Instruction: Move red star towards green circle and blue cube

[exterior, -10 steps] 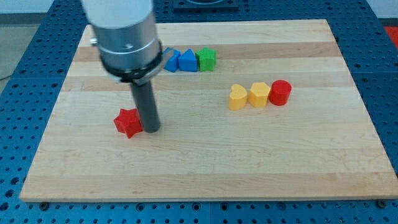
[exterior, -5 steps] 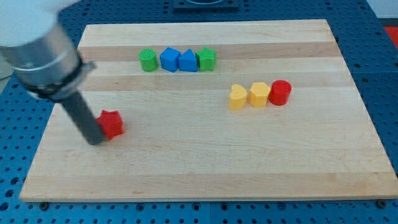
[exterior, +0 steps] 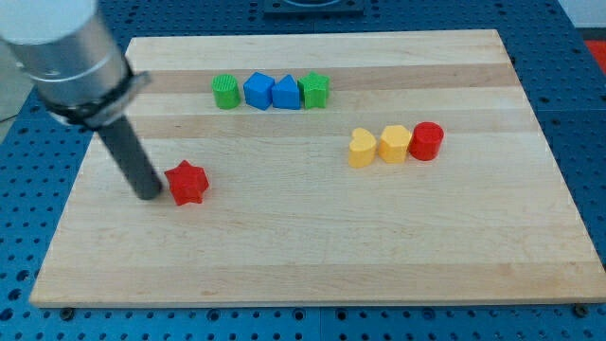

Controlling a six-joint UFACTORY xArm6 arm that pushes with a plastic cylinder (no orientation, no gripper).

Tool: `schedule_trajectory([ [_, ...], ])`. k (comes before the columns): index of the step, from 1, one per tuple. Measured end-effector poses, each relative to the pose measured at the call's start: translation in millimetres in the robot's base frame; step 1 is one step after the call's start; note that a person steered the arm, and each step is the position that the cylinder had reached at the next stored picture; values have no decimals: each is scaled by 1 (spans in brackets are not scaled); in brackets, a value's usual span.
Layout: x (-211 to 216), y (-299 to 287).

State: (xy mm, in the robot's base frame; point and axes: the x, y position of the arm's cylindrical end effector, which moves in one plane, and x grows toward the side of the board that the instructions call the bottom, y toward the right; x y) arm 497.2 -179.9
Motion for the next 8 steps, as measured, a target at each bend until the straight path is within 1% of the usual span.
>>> schedule_trajectory([
  [1,31,72],
  [2,30,88],
  [3,29,49],
  [4,13,35],
  [5,-1,78],
  [6,-1,148],
  [7,-1,150],
  [8,-3,107],
])
